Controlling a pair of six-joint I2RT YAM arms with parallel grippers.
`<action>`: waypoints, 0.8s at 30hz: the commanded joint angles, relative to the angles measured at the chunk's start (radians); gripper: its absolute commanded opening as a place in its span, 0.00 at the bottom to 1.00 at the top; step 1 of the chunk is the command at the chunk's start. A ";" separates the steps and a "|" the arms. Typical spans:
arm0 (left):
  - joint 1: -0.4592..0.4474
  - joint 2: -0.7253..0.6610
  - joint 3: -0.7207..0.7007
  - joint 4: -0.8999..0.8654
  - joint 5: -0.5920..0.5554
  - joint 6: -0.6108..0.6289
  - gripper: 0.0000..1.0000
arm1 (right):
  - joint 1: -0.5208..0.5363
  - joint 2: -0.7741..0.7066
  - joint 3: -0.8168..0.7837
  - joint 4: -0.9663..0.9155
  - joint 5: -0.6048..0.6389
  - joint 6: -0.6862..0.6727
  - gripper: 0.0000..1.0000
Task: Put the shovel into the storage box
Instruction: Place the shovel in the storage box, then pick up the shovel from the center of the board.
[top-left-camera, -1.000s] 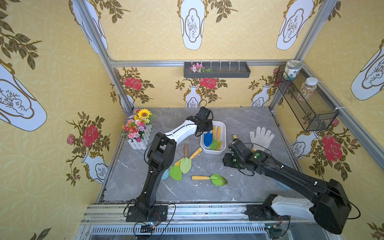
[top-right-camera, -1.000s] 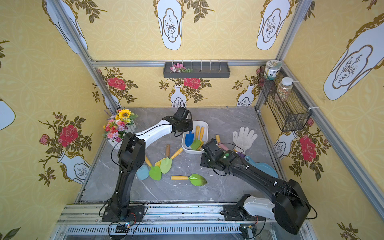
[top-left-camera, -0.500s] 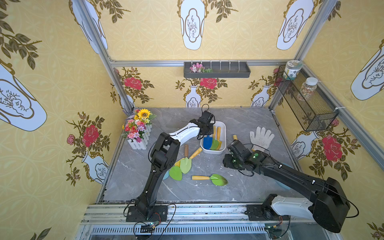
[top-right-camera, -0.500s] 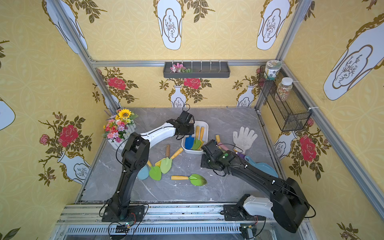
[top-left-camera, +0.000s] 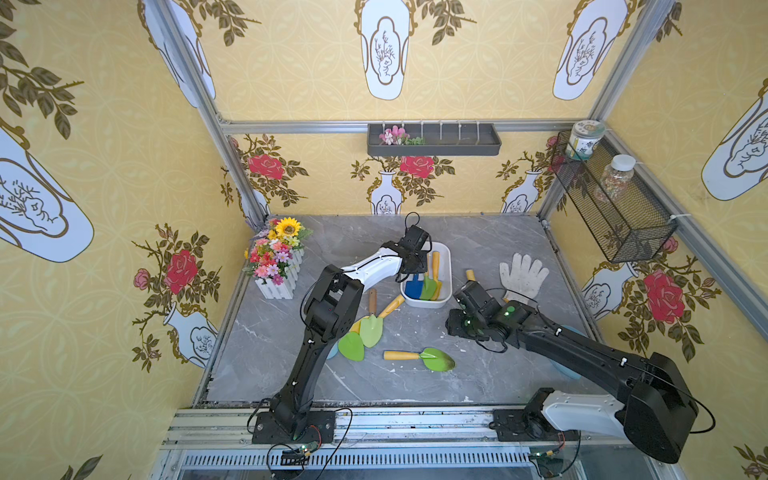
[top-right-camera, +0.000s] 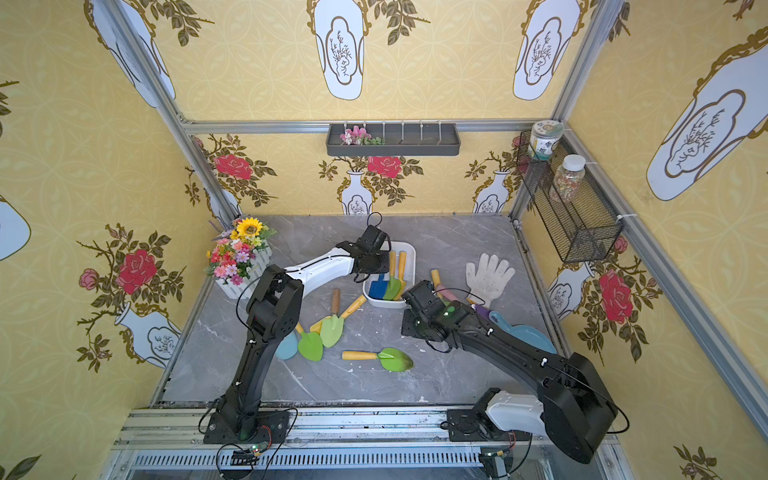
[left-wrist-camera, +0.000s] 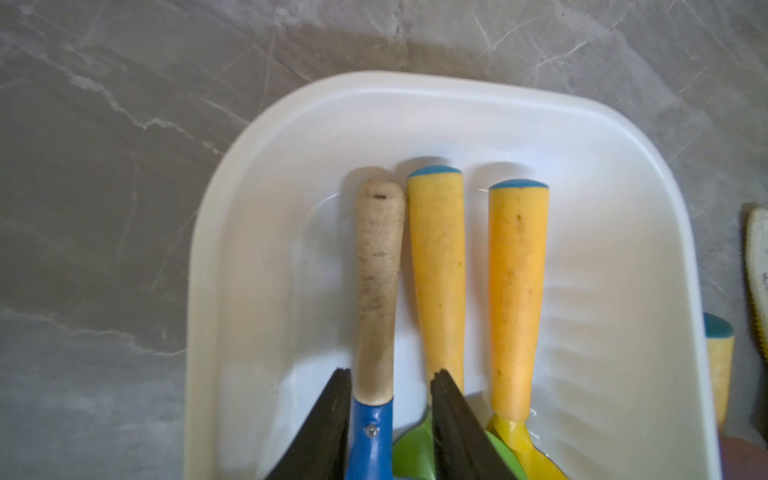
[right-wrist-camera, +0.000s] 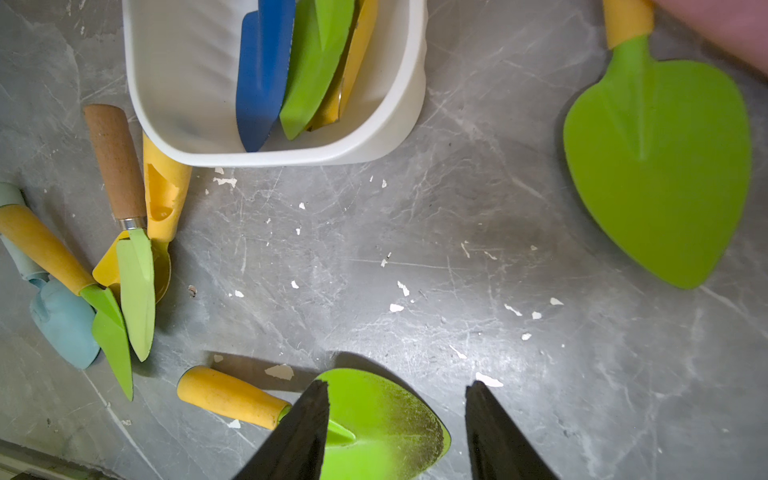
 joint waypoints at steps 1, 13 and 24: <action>0.000 -0.019 -0.005 -0.010 -0.008 0.007 0.38 | 0.001 0.007 0.010 0.028 0.004 0.006 0.57; -0.009 -0.219 -0.141 0.016 0.017 -0.013 0.40 | 0.000 0.012 0.058 -0.001 0.005 -0.022 0.58; -0.009 -0.509 -0.469 0.131 0.031 -0.090 0.43 | 0.005 0.042 0.106 -0.010 -0.012 -0.052 0.62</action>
